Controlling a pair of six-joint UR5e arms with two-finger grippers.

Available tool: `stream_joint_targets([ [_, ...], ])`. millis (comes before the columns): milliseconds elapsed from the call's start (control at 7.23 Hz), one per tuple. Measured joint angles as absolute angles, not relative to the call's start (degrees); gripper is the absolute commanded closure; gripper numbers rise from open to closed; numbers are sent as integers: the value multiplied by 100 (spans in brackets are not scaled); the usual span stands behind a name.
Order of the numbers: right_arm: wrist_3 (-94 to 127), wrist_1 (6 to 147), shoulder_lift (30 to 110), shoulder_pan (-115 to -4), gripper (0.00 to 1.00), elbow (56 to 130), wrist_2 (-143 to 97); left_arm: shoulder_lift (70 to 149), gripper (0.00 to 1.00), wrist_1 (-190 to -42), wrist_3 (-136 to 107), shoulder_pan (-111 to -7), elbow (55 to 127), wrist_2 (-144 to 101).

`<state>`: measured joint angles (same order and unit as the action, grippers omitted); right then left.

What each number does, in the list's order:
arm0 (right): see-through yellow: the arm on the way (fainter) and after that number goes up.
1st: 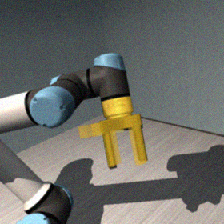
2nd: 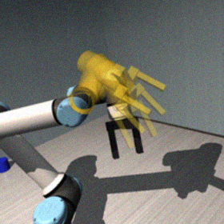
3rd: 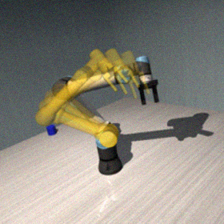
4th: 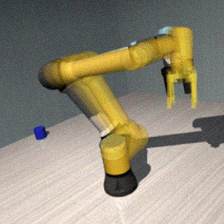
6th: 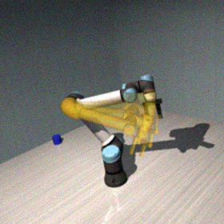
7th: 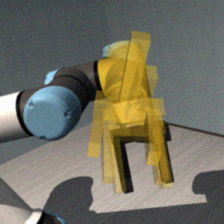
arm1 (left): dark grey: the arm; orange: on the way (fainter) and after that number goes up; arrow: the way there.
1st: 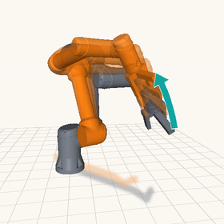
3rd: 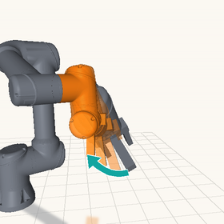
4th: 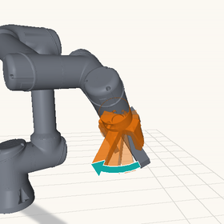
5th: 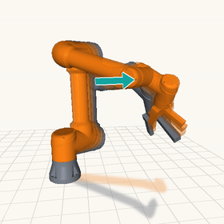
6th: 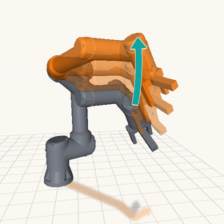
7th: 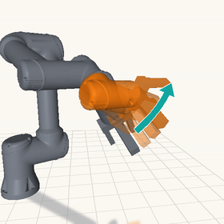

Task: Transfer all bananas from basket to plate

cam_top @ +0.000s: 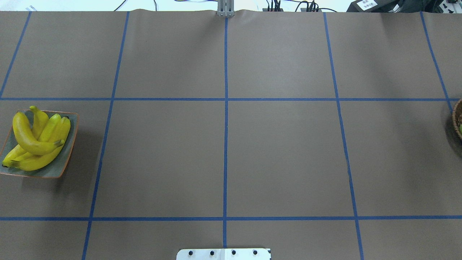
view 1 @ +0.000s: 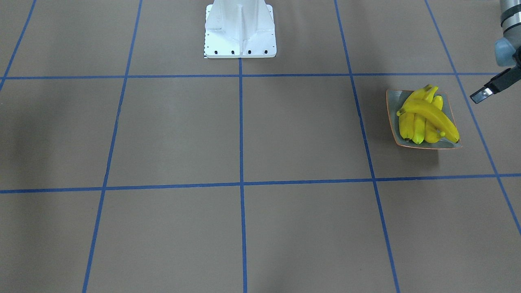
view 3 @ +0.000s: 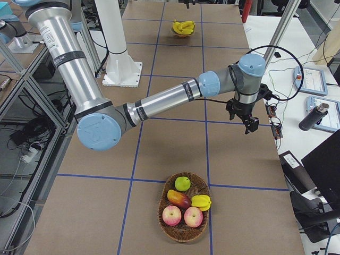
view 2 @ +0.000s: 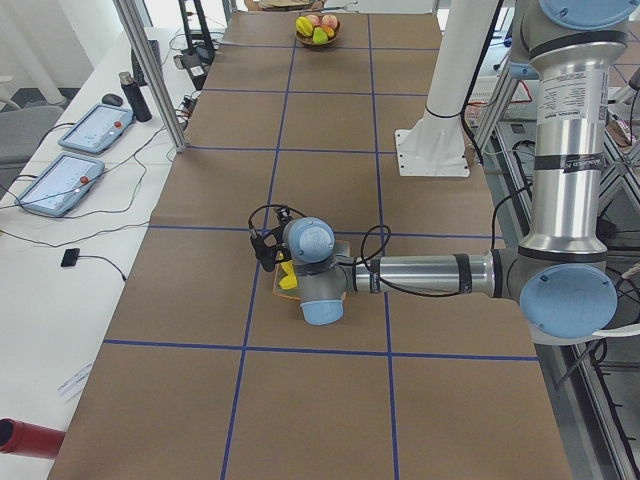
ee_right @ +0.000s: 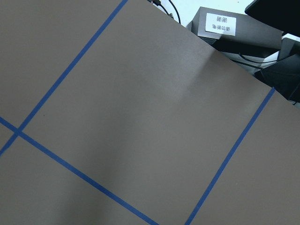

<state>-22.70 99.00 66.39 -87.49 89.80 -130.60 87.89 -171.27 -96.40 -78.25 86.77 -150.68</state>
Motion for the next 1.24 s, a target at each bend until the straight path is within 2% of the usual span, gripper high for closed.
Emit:
stream_joint_targets([
  [553, -2378, 9854, 7353, -9317, 0, 8868, -13045, 8795, 0, -15054, -4824, -8452, 8701, -14735],
  [968, -2370, 9828, 7829, -9646, 0, 8754, -12931, 8798, 0, -13418, -1769, -8605, 8705, -13547],
  [1244, -2145, 9824, 8074, -9712, 0, 8750, -12906, 8837, 0, -11794, 129, -8960, 8748, -13167],
])
